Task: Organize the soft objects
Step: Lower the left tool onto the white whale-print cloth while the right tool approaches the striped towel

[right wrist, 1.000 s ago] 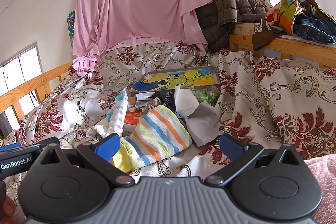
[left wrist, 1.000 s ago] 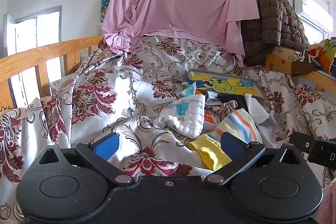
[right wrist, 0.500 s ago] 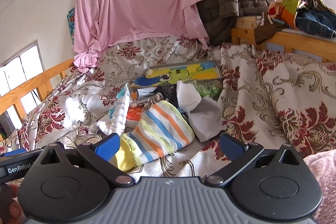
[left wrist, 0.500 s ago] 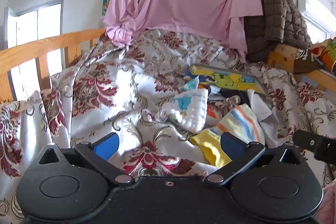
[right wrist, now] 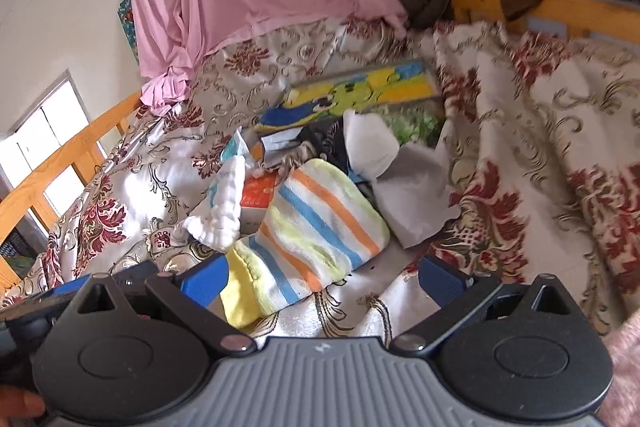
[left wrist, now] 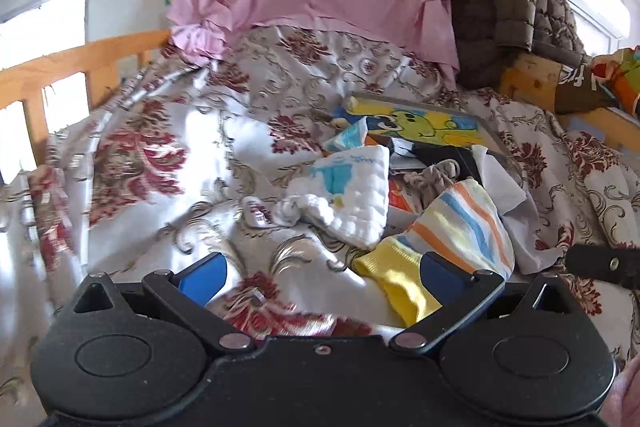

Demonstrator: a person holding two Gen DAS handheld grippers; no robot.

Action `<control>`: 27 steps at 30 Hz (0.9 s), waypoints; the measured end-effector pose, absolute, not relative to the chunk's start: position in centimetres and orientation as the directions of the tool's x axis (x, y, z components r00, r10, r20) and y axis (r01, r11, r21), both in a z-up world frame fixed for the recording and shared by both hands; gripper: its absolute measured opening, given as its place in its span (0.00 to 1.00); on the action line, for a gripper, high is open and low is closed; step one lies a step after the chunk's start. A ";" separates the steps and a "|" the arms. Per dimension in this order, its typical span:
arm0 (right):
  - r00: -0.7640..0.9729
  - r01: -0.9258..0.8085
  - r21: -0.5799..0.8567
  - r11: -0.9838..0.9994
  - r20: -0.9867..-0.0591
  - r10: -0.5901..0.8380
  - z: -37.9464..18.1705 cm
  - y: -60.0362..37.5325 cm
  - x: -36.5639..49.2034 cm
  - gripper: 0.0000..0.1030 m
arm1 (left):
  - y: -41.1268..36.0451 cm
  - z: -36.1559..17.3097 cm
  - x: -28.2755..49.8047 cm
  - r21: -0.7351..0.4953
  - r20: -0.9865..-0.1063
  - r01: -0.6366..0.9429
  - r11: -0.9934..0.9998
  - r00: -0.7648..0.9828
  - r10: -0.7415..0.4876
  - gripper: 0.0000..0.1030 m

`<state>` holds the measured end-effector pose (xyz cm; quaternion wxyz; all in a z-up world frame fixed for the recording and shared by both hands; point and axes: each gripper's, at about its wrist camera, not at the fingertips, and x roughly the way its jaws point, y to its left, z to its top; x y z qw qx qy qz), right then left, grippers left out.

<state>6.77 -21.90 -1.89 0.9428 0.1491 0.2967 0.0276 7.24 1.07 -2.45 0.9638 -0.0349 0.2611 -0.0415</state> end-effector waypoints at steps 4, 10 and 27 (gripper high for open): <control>0.805 -0.031 0.270 0.962 -0.564 0.184 -2.2 -21.8 9.3 1.00 | 1.3 -2.5 10.2 -0.117 -0.491 0.108 0.987 0.858 -0.152 0.99; 0.763 -0.183 0.154 0.971 -0.601 0.239 -3.0 -20.2 13.6 1.00 | 0.9 -2.3 15.9 -0.053 -0.513 0.200 0.978 0.835 -0.198 0.99; 0.651 -0.268 0.111 0.957 -0.711 0.265 -7.5 -18.5 19.3 1.00 | 0.1 -6.8 27.2 -0.053 -0.712 0.381 0.923 0.634 -0.302 0.99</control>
